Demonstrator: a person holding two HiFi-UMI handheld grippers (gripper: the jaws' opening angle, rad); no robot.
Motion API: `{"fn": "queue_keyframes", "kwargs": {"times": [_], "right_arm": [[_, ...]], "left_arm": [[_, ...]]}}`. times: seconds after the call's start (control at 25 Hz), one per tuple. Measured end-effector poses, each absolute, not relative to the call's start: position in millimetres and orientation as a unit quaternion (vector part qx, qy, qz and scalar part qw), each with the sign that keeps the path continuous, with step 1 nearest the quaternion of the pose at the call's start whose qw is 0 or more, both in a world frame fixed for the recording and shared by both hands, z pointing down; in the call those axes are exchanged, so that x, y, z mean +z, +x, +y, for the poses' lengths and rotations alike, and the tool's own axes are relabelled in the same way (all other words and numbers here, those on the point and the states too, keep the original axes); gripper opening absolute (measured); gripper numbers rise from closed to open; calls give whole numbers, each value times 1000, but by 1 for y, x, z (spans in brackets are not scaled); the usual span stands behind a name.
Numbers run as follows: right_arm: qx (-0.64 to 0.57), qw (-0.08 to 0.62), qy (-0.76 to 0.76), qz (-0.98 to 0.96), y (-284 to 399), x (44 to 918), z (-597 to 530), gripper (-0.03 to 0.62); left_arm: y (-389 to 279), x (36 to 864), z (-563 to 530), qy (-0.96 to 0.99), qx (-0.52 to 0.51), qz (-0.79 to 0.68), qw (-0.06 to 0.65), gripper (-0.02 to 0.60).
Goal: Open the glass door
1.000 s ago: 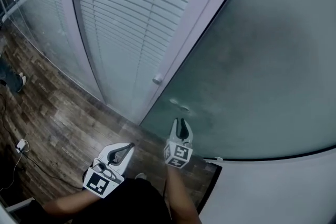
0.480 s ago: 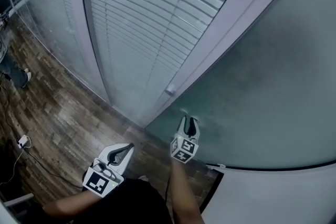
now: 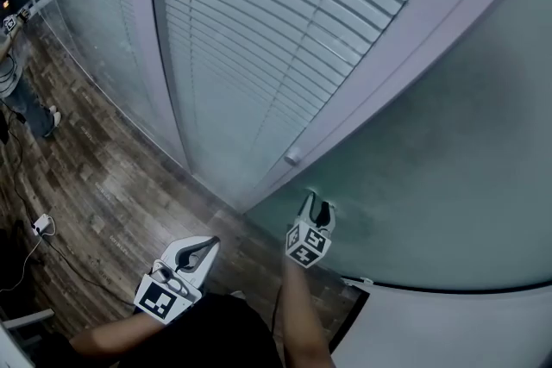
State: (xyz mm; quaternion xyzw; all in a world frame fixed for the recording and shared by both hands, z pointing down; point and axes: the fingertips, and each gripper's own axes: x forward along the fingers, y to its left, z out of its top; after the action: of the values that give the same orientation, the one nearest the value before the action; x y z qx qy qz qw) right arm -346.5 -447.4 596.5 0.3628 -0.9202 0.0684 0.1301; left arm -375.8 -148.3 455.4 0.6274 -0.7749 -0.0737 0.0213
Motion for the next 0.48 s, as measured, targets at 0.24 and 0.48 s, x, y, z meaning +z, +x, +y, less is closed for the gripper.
{"fn": "queue_keyframes", "kwargs": {"times": [0.24, 0.48], "right_arm": [[66, 131, 365, -919, -354, 597, -458, 122], [58, 126, 370, -918, -350, 591, -455, 127]], "left_arm": [[-381, 457, -145, 620, -89, -779, 33, 0], [-380, 453, -134, 616, -90, -782, 29, 0]]}}
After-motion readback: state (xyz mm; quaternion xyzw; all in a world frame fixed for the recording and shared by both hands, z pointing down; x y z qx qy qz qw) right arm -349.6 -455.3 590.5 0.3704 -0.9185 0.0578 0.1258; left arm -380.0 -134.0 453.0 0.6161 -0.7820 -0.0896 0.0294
